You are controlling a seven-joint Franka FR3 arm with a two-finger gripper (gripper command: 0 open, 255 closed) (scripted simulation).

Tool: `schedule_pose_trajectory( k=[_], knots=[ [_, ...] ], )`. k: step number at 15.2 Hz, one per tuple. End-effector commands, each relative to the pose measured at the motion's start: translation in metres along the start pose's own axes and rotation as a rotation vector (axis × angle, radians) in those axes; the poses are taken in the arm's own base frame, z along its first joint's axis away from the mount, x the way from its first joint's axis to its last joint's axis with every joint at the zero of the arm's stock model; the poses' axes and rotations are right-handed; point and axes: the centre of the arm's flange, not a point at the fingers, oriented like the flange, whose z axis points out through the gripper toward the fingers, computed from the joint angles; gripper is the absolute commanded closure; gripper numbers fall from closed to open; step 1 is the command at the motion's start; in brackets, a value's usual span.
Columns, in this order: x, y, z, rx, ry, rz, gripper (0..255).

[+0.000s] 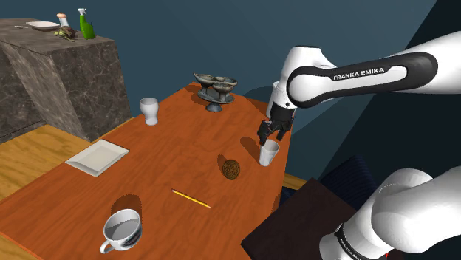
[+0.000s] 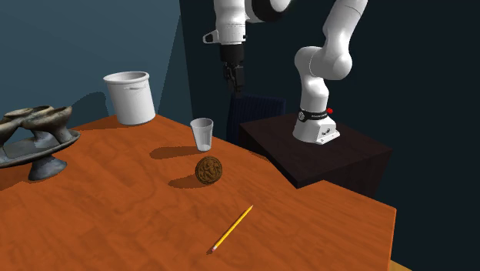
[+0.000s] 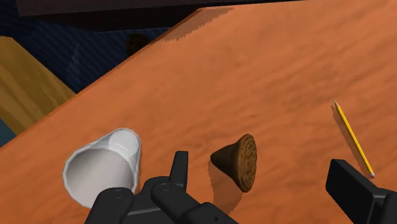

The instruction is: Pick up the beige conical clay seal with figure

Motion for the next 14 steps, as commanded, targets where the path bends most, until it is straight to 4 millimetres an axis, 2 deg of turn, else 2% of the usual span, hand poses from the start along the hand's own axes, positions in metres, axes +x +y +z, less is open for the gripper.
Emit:
schedule_pose_trajectory(
  k=[1,14],
  knots=[
    [0.012,-0.003,0.022,0.001,0.009,0.007,0],
    [0.094,-0.033,0.166,0.007,0.051,0.051,0]
  ],
)
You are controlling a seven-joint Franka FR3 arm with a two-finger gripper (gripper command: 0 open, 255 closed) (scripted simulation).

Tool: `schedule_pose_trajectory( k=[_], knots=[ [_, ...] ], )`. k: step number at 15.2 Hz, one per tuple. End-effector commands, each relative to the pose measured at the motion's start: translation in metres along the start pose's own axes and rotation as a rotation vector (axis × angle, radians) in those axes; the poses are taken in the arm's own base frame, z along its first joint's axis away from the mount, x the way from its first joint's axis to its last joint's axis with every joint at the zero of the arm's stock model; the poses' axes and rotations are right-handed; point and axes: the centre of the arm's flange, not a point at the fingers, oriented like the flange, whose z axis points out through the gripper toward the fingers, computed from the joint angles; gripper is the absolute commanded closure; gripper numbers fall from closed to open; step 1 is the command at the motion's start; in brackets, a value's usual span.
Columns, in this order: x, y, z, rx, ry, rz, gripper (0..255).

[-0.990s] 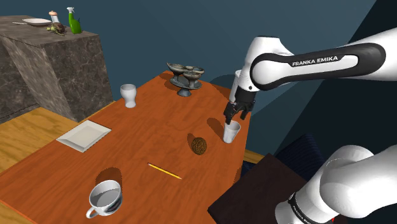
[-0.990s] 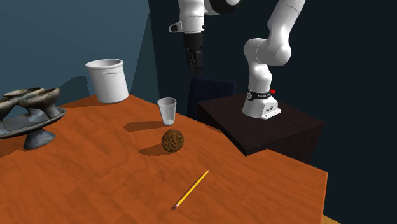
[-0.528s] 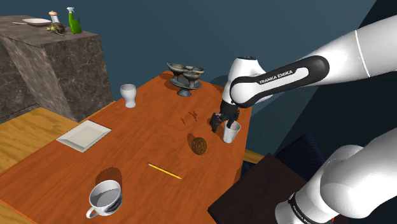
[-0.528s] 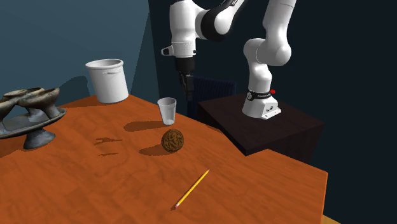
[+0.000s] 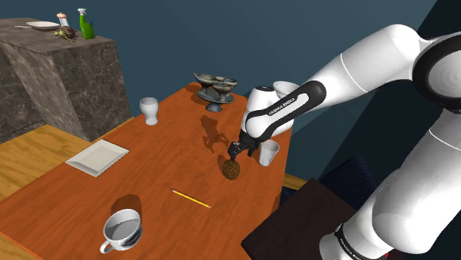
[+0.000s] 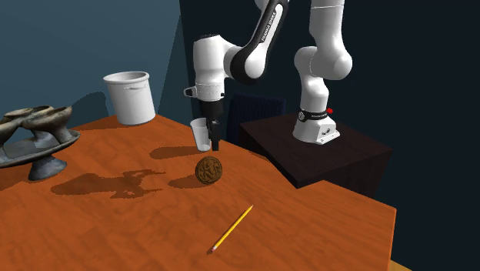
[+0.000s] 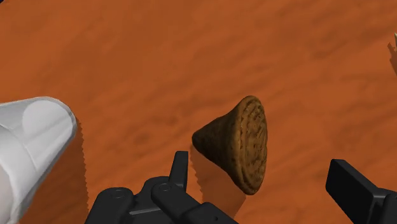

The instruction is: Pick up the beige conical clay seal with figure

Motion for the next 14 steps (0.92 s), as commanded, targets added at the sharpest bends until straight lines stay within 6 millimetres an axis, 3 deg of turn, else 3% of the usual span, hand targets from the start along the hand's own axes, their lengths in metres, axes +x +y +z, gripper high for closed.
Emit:
schedule_pose_trajectory(
  k=[1,9,11,12,14],
  knots=[
    [0.013,-0.004,0.023,0.001,0.008,0.007,0],
    [0.013,-0.001,0.065,0.001,0.009,0.008,0],
    [0.013,-0.001,0.065,0.001,0.009,0.008,0],
    [0.013,-0.002,0.065,0.001,0.009,0.008,255],
    [0.013,-0.002,0.065,0.001,0.009,0.008,255]
  ],
)
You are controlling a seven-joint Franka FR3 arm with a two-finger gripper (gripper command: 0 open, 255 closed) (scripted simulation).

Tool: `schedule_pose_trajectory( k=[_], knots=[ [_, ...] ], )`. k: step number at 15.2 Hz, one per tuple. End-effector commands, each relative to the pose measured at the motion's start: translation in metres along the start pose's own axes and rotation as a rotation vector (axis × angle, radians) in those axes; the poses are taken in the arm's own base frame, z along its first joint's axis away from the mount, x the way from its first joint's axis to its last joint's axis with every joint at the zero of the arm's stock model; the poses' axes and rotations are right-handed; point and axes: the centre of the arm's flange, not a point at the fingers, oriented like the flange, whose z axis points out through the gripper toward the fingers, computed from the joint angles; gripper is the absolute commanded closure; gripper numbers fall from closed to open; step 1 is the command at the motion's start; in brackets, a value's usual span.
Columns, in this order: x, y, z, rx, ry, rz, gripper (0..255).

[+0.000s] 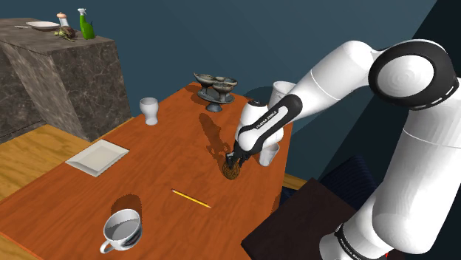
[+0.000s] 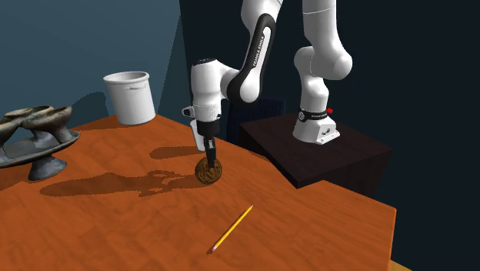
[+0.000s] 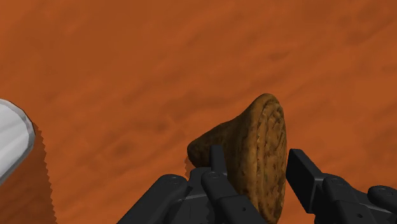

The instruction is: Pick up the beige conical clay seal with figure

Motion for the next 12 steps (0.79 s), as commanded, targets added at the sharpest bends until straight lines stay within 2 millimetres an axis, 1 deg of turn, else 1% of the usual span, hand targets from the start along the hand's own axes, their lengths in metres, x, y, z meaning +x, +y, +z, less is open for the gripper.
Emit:
schedule_pose_trajectory(
  k=[1,7,12],
  knots=[
    [0.0,0.0,0.001,0.0,-0.001,-0.001,255],
    [0.0,0.0,0.001,0.0,-0.001,-0.001,255],
    [0.0,-0.002,-0.026,0.0,-0.001,-0.001,255]
  ],
)
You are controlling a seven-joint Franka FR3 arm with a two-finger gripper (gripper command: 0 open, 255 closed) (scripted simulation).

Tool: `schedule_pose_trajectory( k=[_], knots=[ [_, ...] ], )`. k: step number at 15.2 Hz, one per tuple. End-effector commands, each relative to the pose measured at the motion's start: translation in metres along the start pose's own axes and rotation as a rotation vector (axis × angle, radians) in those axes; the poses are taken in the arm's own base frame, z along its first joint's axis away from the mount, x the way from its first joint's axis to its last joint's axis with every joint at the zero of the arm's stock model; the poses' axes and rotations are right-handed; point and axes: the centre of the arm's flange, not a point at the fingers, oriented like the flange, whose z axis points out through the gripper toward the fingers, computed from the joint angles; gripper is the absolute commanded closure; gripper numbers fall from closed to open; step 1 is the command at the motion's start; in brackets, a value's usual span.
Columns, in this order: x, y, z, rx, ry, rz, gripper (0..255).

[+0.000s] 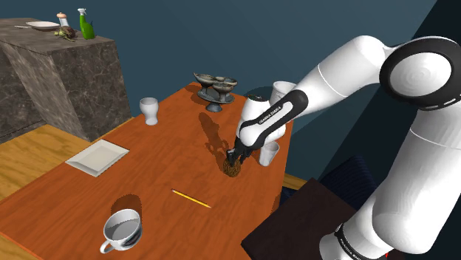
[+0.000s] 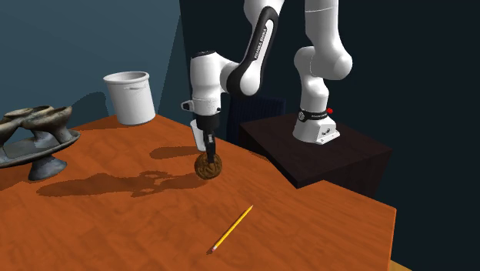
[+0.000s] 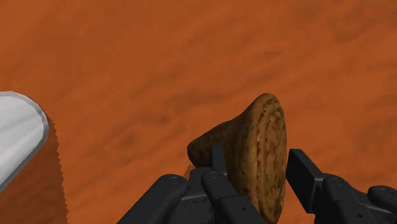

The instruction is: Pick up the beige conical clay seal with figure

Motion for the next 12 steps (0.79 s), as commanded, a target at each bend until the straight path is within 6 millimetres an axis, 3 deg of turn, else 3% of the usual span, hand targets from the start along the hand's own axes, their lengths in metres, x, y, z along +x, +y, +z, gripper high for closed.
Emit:
schedule_pose_trajectory(
  k=[1,10,12],
  knots=[
    [0.0,-0.002,-0.01,0.0,0.0,0.0,255],
    [0.001,-0.006,-0.058,0.0,0.0,0.0,255],
    [0.001,-0.006,-0.059,0.0,0.0,0.0,255]
  ],
)
